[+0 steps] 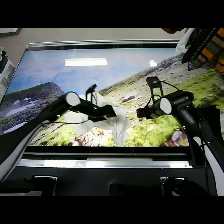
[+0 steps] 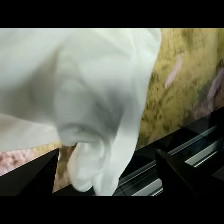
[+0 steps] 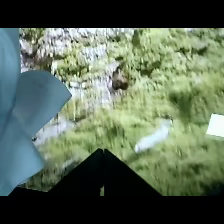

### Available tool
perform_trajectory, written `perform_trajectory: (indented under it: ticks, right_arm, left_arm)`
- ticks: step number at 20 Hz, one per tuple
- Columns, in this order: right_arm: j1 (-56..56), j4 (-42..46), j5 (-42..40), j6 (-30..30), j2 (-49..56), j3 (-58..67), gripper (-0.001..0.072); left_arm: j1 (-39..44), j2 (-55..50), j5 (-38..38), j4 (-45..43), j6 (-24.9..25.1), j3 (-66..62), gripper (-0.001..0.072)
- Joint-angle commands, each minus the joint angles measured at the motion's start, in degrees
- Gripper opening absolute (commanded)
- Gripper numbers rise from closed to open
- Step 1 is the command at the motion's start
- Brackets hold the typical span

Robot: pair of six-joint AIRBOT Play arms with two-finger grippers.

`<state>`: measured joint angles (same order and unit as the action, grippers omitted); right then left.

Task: Fold the clothes and pants, and hang the long-sleeved shirts on hangers.

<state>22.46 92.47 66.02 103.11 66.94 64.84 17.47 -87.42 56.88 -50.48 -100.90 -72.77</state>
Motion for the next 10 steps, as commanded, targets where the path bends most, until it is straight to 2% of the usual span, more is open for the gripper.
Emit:
perform_trajectory:
  ticks: [1,5,7,10]
  right_arm:
    - [0.1,-2.1,-2.4,3.0,0.0,0.2,0.0033]
    - [0.0,-2.8,-6.2,4.4,0.0,0.2,0.0032]
    - [-0.1,-4.0,-5.0,9.0,0.0,0.5,0.0031]
    - [-1.2,-10.9,-4.0,7.3,-1.1,0.5,0.0032]
  left_arm:
    - [-9.3,6.5,9.5,-6.3,0.8,0.0,0.0675]
    - [-19.1,12.8,15.0,-13.3,0.8,0.0,0.0672]
    - [-22.2,13.9,17.3,-14.3,0.8,0.0,0.0672]
    - [-23.4,13.9,19.1,-16.7,0.8,0.0,0.0672]
